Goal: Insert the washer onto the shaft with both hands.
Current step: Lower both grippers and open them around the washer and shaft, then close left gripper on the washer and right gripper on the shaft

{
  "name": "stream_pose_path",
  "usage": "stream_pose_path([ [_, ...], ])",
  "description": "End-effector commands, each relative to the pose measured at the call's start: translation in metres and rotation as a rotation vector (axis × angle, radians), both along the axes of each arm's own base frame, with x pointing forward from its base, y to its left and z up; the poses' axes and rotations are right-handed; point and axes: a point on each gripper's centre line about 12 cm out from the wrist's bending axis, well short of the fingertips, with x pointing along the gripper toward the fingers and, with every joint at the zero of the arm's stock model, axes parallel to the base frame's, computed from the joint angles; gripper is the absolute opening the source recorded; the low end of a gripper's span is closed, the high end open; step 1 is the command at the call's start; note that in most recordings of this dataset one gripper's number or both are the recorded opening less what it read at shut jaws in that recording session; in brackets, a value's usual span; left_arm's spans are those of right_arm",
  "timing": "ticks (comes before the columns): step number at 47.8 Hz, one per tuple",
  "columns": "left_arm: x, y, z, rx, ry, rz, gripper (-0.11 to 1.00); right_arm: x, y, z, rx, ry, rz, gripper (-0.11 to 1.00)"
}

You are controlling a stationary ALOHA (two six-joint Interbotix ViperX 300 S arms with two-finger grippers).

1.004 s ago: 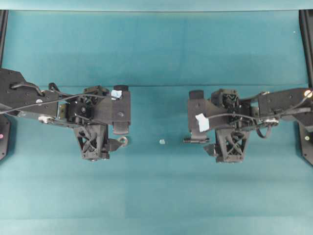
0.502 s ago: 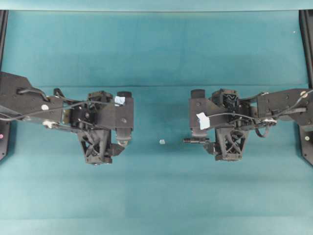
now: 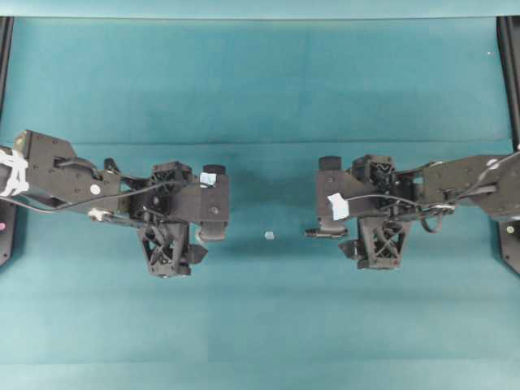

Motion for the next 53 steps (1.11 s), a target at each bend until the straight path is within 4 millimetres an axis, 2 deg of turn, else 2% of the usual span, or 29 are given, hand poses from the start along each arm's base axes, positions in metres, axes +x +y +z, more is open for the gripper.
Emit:
stream_pose_path([
  [1,0.001,0.000,0.001,0.001,-0.011,-0.001,0.92,0.005,-0.001,0.001,-0.001,-0.021,0.000,0.93],
  [16,0.000,0.000,-0.012,0.001,0.002,-0.002,0.93,0.007,-0.001,-0.005,-0.002,-0.014,0.001,0.93],
  [53,0.001,0.000,-0.021,0.001,0.015,-0.003,0.92,0.007,0.002,-0.015,0.001,0.015,0.008,0.93],
])
